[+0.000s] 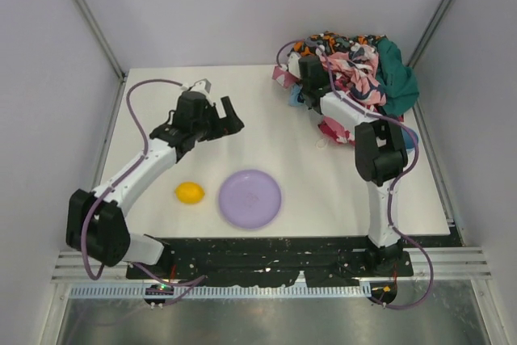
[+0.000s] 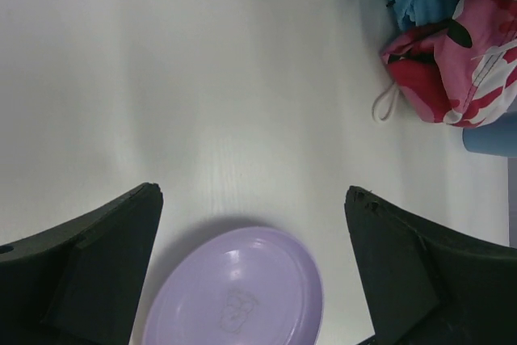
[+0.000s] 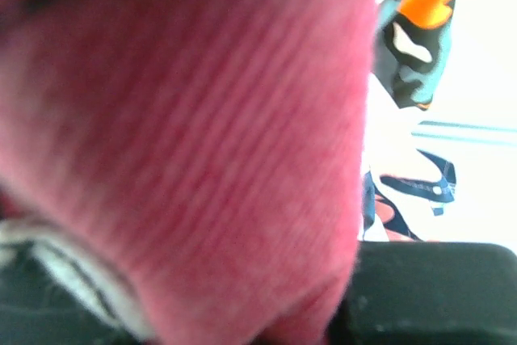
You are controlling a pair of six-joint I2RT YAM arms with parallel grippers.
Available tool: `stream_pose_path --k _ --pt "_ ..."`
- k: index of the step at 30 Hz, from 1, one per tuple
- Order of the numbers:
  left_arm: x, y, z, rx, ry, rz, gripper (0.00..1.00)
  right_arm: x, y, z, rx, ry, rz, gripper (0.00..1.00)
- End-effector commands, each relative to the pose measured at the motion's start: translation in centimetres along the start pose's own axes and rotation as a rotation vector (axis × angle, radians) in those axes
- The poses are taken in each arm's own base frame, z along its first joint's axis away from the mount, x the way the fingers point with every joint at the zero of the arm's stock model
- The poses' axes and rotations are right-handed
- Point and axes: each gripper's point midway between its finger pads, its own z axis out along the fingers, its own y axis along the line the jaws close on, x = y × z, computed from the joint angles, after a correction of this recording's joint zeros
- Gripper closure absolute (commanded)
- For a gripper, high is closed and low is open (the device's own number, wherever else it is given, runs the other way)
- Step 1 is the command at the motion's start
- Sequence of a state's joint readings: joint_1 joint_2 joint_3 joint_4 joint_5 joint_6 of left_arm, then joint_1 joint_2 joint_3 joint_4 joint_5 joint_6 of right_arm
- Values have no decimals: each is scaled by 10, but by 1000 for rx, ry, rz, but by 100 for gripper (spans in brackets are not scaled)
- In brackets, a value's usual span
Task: Pick out a specific cloth from the pile
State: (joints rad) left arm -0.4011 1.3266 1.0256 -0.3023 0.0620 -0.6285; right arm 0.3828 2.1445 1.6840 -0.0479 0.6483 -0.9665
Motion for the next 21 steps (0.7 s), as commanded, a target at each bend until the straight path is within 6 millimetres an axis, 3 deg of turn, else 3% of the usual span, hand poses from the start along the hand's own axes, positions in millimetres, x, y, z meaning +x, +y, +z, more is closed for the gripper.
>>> stream_pose_path --k 1,7,8,9,10,13,14,16,17,18,19,21 --pt "-34 -68 29 163 -41 18 0 24 -136 -15 268 -9 299 95" --pt "-39 -113 105 232 63 -5 0 43 -142 7 150 -66 470 94" --pt "-38 -119 118 244 83 -11 0 55 -136 15 118 -39 496 92" --pt "-43 -128 126 263 82 -16 0 50 -143 17 103 -67 523 92" --pt "-43 -135 138 276 90 -20 0 61 -140 25 80 -45 562 91" --pt "-47 -154 171 313 90 -35 0 65 -137 37 0 -84 671 85" --pt "-51 -163 178 337 86 -50 1 76 -134 43 -23 -67 687 83" --pt "-54 -175 199 379 87 -94 2 70 -123 47 -108 -113 731 80" --pt "-64 -188 206 426 66 -120 3 90 -130 53 -103 -94 766 80" --pt "-58 -191 222 451 77 -149 4 88 -124 54 -144 -114 771 80" --pt "-70 -206 221 512 46 -166 5 94 -123 56 -156 -111 788 80" --pt "-69 -217 239 567 39 -219 8 95 -118 57 -191 -127 790 80"
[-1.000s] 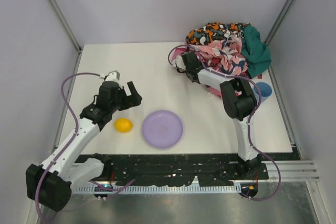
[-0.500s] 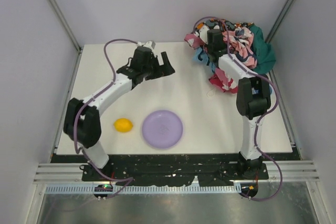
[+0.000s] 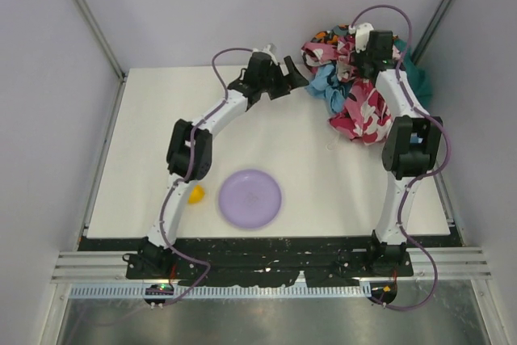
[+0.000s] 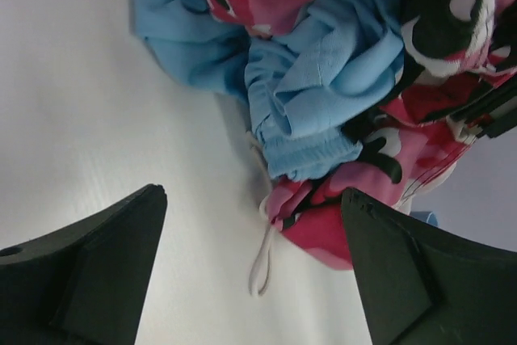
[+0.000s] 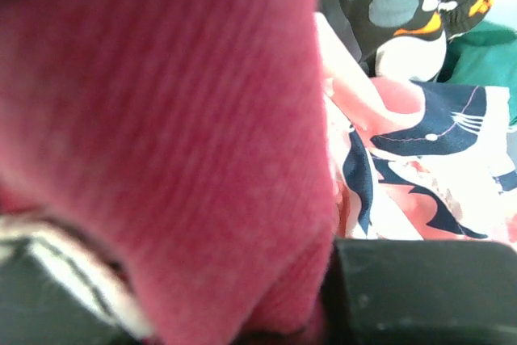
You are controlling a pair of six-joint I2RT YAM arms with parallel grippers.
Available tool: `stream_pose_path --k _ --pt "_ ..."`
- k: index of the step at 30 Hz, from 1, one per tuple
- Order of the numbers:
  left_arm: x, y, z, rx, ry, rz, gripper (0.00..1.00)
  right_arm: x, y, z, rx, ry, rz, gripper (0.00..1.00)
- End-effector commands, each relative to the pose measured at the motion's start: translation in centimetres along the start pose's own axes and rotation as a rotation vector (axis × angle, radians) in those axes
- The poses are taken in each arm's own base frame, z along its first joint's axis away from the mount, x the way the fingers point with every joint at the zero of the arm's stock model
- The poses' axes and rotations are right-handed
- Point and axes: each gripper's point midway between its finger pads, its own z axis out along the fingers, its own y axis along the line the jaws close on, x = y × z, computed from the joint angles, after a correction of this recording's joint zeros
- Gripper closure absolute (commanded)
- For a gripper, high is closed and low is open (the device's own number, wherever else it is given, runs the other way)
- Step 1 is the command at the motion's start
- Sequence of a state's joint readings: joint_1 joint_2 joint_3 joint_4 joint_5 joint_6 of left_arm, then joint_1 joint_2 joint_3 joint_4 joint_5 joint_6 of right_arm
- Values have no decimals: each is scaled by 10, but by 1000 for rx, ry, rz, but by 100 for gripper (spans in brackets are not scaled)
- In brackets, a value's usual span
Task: Pick out a specific cloth from the pile
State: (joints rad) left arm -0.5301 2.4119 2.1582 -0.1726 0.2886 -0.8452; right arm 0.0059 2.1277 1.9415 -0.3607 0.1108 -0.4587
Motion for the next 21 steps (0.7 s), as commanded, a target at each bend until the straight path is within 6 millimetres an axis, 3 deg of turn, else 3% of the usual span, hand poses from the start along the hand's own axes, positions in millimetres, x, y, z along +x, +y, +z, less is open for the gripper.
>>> stream_pose_path --k 1,4,9,18,21 --pt "-25 -56 24 261 -74 -89 8 -14 -35 0 4 -88 111 80" --pt "-25 -76 36 339 -114 -93 8 -11 -29 2 -38 -93 81 79" --pt "-15 -72 57 297 -190 -92 5 -2 -19 2 -81 -90 39 79" --pt "-1 -108 58 348 -214 -50 21 -7 -8 -3 -139 -126 63 78" --pt "3 -100 59 254 -240 -19 30 -4 -8 -3 -130 -117 74 78"
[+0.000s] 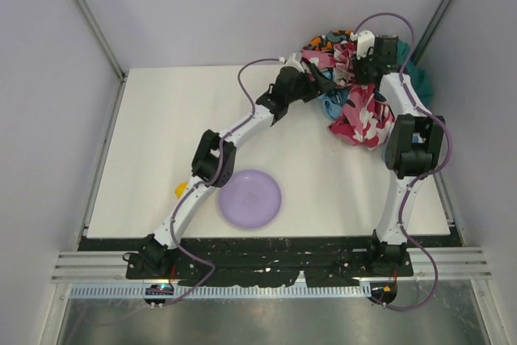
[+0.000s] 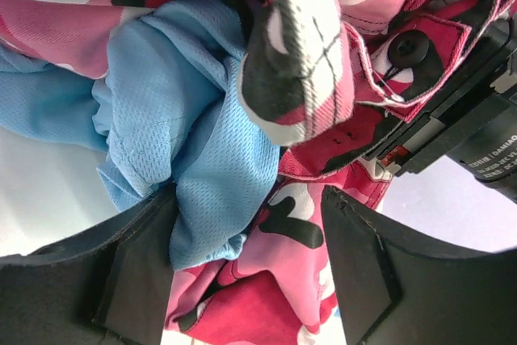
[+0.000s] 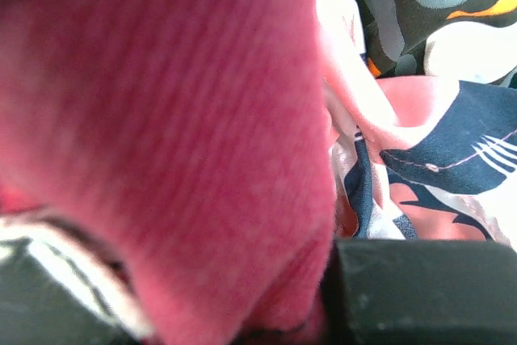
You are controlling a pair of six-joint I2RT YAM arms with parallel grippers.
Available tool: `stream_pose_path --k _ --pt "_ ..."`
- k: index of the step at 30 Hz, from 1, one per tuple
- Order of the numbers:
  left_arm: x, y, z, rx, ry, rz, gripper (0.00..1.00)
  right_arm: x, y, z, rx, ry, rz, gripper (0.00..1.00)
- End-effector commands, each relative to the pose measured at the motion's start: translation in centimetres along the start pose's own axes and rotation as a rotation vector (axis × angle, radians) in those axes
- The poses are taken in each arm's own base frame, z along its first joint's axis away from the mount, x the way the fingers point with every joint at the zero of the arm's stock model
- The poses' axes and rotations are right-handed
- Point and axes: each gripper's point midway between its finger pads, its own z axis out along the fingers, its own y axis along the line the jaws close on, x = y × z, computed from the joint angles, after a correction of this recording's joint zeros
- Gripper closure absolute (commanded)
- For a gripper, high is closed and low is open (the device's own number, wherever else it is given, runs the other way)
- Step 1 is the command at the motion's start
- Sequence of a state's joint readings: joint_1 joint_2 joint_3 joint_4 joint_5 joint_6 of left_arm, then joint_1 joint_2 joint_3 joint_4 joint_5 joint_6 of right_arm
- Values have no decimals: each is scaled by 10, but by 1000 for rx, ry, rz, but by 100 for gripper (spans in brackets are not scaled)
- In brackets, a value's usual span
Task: Pick out a specific cloth from the pile
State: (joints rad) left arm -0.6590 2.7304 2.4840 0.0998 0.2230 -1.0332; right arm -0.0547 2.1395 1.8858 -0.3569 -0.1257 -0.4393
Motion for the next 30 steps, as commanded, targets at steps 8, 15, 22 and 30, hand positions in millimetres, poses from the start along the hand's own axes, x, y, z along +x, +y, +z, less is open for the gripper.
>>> stream_pose_path --k 8,15,22,30 --pt "-33 -21 -12 36 -76 -3 46 -14 -51 -23 208 -28 21 78" --pt "-31 -15 -12 23 -60 48 72 -13 -52 -18 194 -25 52 78" --pt "-47 -33 -30 13 -58 128 100 -9 -47 -14 171 -16 52 72" --pt "-123 -100 -116 -36 -102 390 100 48 -75 -5 328 245 8 64"
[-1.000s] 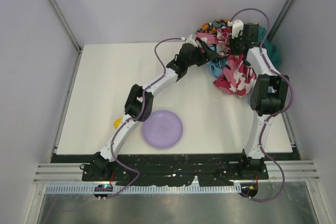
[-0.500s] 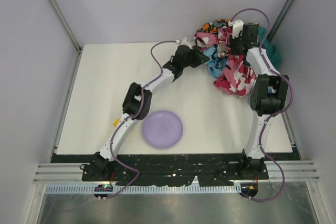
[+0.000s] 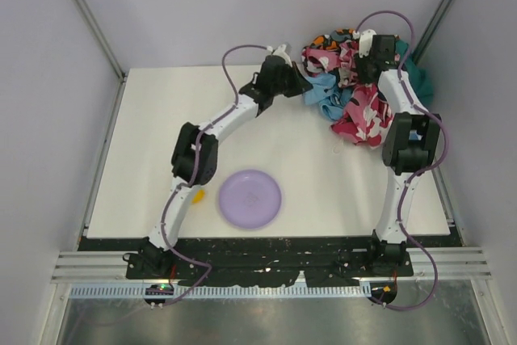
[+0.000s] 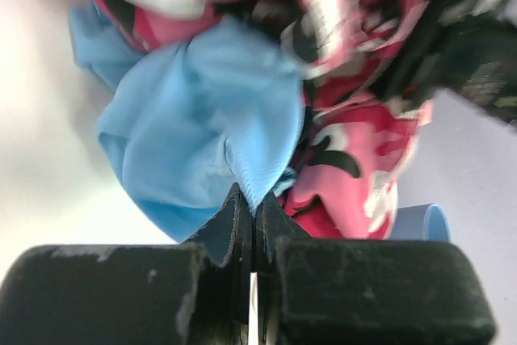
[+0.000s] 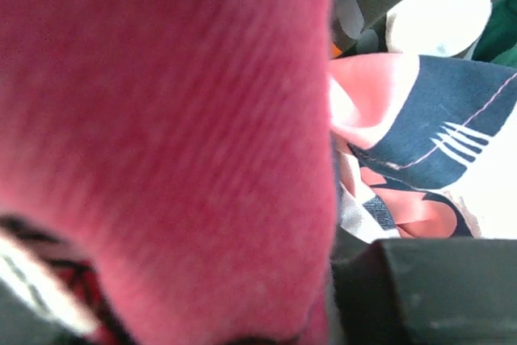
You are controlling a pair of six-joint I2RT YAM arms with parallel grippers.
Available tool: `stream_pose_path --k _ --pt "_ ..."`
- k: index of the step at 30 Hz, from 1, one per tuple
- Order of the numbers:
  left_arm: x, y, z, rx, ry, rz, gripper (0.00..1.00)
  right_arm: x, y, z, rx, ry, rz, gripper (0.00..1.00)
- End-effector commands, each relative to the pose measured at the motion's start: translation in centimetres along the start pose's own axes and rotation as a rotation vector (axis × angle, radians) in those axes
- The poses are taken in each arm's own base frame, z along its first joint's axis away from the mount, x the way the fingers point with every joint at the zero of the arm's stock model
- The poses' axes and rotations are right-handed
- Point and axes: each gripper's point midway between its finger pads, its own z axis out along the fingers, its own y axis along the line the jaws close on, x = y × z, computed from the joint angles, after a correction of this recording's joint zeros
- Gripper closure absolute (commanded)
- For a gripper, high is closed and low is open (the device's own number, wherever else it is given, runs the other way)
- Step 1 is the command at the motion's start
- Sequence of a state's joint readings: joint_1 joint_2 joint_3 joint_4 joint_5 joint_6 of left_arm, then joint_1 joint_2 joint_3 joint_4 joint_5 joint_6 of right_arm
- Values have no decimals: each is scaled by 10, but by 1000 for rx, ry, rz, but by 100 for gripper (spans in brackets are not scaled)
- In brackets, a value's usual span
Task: Pick out a specific cloth from the pile
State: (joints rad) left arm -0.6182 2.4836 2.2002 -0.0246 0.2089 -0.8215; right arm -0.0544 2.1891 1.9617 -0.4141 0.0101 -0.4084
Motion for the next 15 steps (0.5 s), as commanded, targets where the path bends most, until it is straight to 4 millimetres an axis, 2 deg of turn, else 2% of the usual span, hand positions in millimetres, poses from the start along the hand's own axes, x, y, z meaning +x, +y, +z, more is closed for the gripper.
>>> stream_pose_path --k 1,3,6,10,15 --pt "-125 -91 -100 87 -198 253 100 43 -55 5 211 179 -38 61" --pt "-145 -100 -123 86 -239 311 100 54 -50 11 189 212 -51 55" --pt "-171 -115 -154 111 -266 359 100 65 -46 15 172 255 -56 54" --pt "-211 -137 -195 114 -331 419 100 66 -48 18 184 271 -47 54" --pt "-252 -180 -273 149 -461 512 100 73 -54 20 221 299 -45 54"
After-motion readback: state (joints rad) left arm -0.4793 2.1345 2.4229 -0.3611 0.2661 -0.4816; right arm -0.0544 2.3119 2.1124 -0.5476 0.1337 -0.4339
